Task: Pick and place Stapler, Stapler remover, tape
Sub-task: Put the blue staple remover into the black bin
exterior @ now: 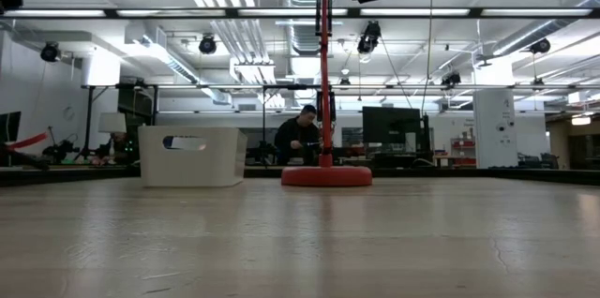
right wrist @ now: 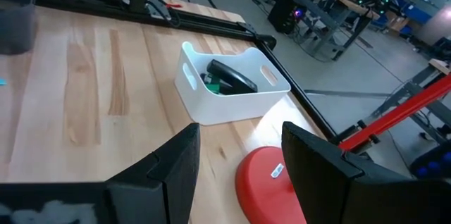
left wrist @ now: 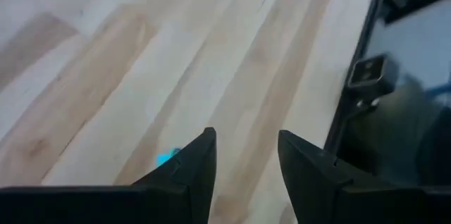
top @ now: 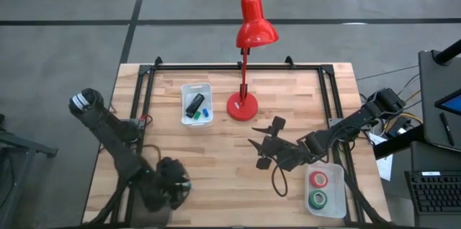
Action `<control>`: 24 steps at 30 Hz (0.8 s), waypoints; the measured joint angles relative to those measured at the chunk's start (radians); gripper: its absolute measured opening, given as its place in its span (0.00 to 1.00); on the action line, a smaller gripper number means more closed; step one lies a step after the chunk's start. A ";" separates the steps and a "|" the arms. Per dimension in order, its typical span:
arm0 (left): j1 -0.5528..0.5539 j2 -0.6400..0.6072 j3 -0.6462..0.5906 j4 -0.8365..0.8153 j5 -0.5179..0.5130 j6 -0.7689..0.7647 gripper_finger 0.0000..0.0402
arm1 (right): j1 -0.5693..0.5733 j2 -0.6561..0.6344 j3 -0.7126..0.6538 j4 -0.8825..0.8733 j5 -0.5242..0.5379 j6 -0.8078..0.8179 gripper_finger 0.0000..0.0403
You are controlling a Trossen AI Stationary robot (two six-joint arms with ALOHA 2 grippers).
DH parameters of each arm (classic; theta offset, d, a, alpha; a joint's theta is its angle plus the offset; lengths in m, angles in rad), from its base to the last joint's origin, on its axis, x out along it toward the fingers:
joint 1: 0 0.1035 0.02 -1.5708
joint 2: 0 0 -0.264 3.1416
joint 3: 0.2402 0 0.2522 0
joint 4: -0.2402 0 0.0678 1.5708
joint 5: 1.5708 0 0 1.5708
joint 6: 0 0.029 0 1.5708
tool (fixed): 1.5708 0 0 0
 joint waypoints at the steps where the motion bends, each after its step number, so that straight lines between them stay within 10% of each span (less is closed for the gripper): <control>1: 0.023 0.000 0.000 -0.005 0.046 0.025 0.38 | 0.000 0.000 -0.001 0.000 0.000 0.000 0.48; 9: 0.135 0.028 -0.004 -0.159 0.339 0.110 0.37 | 0.000 0.000 -0.007 -0.001 0.000 0.001 0.48; 24: 0.157 0.116 -0.037 -0.076 0.345 0.277 0.31 | 0.001 0.000 -0.010 0.017 -0.003 0.005 0.48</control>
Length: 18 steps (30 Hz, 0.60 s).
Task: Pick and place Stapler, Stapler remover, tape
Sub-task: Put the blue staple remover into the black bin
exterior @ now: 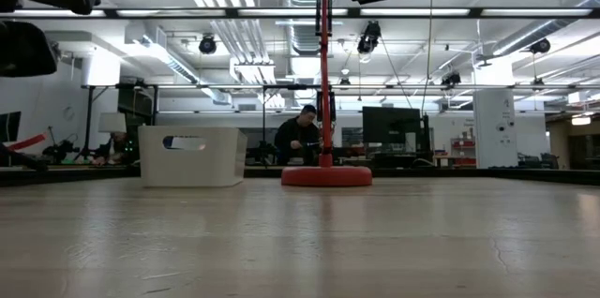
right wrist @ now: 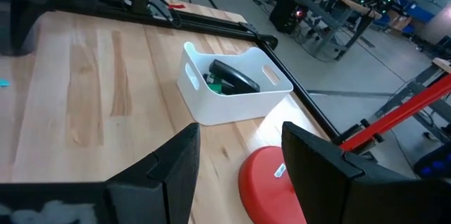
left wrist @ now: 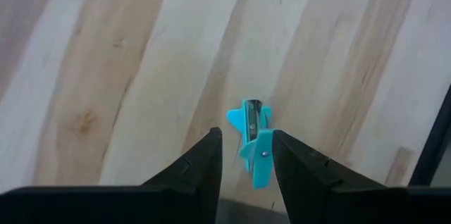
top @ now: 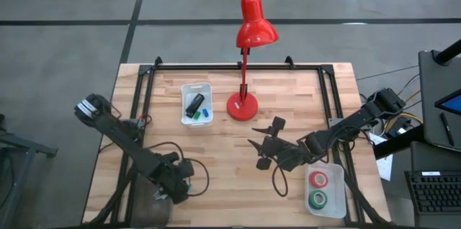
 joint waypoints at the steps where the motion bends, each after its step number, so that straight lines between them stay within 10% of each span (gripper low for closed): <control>1: 0.000 0.006 -0.001 0.007 0.000 0.009 0.31 | 0.000 0.000 0.000 0.001 -0.001 0.000 0.48; 18: 0.001 0.022 -0.018 0.049 0.058 0.022 0.31 | 0.000 0.000 -0.003 0.002 0.000 0.000 0.48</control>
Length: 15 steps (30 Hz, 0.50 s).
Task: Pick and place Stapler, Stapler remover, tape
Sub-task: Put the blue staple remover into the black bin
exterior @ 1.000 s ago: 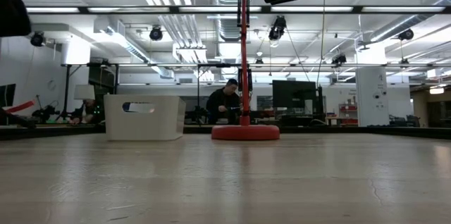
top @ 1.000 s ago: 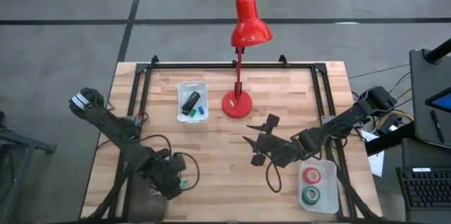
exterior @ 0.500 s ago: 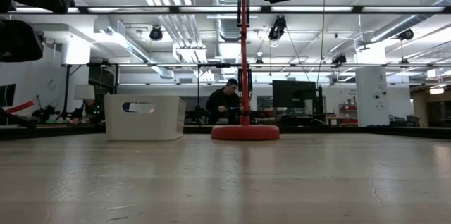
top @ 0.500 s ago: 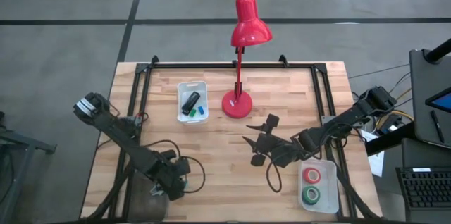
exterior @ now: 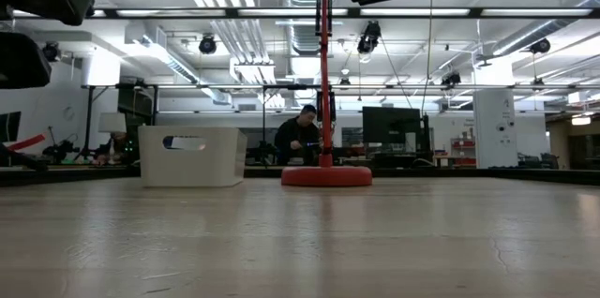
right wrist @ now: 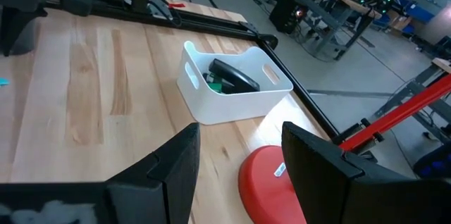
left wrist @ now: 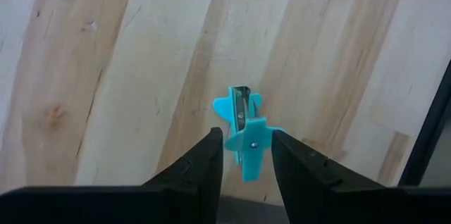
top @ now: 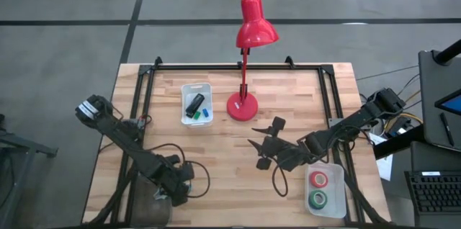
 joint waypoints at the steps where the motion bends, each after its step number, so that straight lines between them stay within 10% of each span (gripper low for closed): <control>1: 0.000 0.000 -0.007 0.011 0.000 -0.006 0.31 | 0.000 0.000 0.000 0.000 0.000 0.000 0.48; 15: 0.002 -0.002 -0.044 0.046 0.022 -0.022 0.23 | 0.000 0.000 0.000 0.002 0.000 0.000 0.48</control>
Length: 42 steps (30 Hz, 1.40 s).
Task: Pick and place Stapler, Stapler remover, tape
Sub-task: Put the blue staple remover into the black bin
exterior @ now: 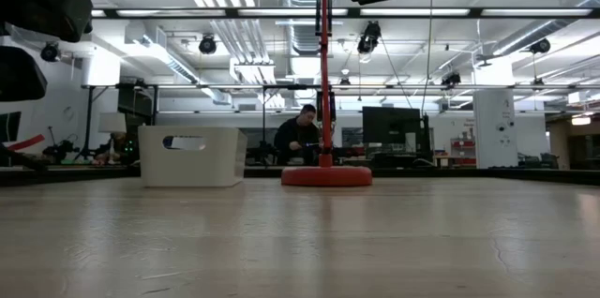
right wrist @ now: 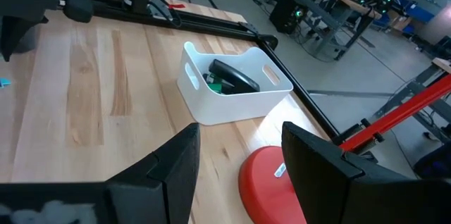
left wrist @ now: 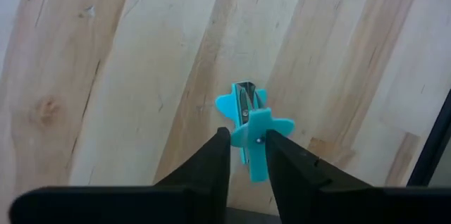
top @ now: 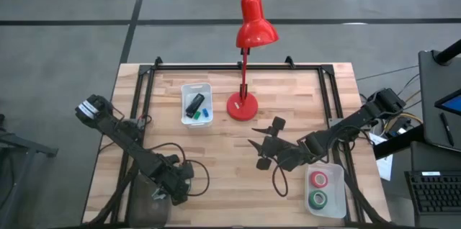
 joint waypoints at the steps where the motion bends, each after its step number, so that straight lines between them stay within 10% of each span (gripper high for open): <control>1: 0.000 0.000 0.000 -0.001 0.002 0.000 0.22 | 0.000 0.000 0.000 0.000 0.000 0.000 0.48; 12: 0.001 0.000 -0.001 0.039 0.007 0.012 0.01 | 0.000 0.000 0.000 0.000 0.000 0.000 0.48; 42: -0.007 -0.007 0.158 -0.097 -0.003 0.041 0.00 | -0.023 0.000 -0.011 -0.001 -0.025 0.011 0.48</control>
